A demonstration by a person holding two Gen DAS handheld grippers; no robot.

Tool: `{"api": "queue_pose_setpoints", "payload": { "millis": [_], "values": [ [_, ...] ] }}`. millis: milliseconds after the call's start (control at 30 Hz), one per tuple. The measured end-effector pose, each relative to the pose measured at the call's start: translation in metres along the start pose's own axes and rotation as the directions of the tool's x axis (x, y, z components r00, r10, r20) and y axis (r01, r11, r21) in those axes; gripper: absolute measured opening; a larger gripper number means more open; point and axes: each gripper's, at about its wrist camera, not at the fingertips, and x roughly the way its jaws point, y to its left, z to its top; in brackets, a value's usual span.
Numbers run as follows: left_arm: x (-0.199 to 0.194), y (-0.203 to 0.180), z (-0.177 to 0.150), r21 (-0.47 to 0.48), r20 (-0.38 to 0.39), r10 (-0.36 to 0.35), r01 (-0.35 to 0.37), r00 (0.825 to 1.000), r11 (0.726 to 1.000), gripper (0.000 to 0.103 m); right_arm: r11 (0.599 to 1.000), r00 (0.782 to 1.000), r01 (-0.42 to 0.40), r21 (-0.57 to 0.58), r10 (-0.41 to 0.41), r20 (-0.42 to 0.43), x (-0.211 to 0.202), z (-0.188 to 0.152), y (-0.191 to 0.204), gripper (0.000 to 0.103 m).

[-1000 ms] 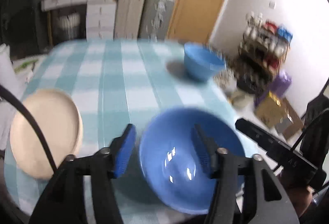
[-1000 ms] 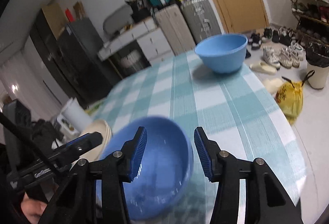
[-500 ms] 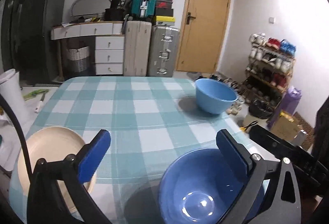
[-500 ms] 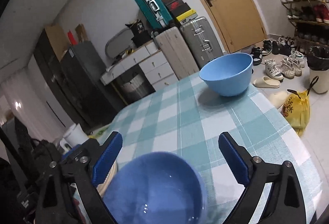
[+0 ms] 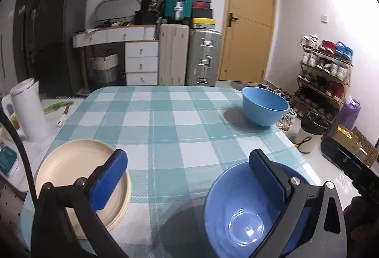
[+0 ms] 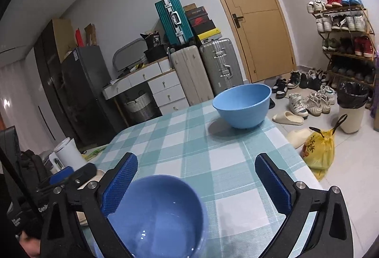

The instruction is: Organize plates and bowls

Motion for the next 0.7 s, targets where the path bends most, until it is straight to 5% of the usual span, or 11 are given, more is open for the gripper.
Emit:
{"api": "queue_pose_setpoints", "payload": {
  "millis": [167,433,700],
  "values": [
    [0.004,0.007,-0.006,-0.014,0.0,0.044,-0.044,0.999,0.999,0.103,0.999,0.999,0.014,0.053,-0.012,-0.03,0.005,0.0,-0.011,0.101],
    [-0.002,-0.011,-0.008,0.099,0.065,0.024,-0.03,0.998,0.995,0.103,0.999,0.998,0.011,0.039,-0.009,-0.057,0.011,-0.002,-0.009,0.101],
    [0.008,-0.006,-0.004,0.06,0.044,0.027,-0.03,0.999,0.998,0.103,0.999,0.996,0.013,0.044,-0.009,-0.091,0.017,-0.006,-0.01,0.101]
  ]
}}
